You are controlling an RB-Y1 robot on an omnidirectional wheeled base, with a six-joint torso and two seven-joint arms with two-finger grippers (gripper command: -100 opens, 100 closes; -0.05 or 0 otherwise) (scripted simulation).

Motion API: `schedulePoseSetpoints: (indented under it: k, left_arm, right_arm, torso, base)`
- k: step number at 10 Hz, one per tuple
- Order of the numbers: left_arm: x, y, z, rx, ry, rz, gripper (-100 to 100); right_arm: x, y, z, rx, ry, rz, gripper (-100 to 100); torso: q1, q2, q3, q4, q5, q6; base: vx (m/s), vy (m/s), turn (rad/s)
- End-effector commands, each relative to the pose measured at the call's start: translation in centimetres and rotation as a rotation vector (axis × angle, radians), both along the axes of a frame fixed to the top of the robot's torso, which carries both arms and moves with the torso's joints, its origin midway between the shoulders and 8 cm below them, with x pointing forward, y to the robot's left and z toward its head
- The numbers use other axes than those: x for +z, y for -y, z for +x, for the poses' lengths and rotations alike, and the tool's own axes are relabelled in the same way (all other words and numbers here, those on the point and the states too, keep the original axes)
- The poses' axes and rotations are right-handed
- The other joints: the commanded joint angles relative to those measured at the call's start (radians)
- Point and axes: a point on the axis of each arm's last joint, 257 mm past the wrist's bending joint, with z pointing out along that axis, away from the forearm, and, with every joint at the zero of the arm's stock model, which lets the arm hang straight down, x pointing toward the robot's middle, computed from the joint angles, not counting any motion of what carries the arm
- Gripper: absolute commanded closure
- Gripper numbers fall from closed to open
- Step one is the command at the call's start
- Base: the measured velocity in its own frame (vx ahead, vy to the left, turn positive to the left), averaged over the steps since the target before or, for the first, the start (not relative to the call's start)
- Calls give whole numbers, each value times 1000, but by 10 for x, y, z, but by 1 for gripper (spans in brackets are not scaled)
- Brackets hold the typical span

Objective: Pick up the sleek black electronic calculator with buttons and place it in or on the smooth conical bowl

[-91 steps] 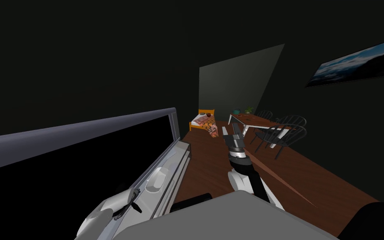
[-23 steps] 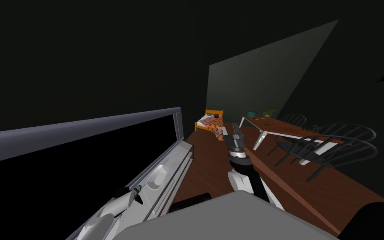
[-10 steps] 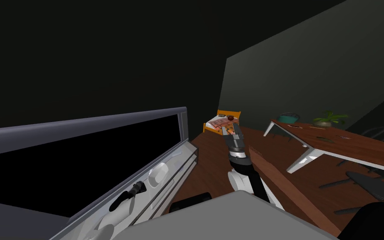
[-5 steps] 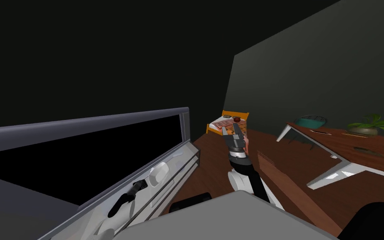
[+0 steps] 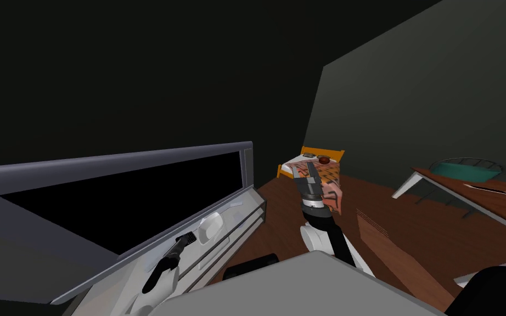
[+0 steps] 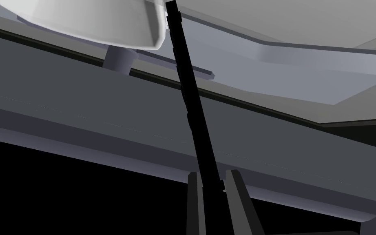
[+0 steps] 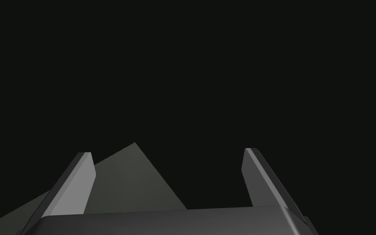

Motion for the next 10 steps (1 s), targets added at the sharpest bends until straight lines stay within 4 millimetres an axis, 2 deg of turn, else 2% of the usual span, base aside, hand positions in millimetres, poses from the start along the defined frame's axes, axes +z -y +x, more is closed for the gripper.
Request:
schedulePoseSetpoints:
  k: [1,7,10]
  left_arm:
    - [7,0,3,-13,26,27,100]
    - [26,14,12,-83,102,130,100]
    - [34,27,17,-134,132,188,100]
  right_arm:
    - [0,0,0,0,0,0,0]
    - [0,0,0,0,0,0,0]
    - [0,0,0,0,0,0,0]
  torso:
    - [0,0,0,0,0,0]
    - [-2,-1,0,0,-2,2]
    - [-2,-1,0,1,-3,5]
  base:
    - [43,-69,117]
    - [49,-73,139]
    - [62,-54,145]
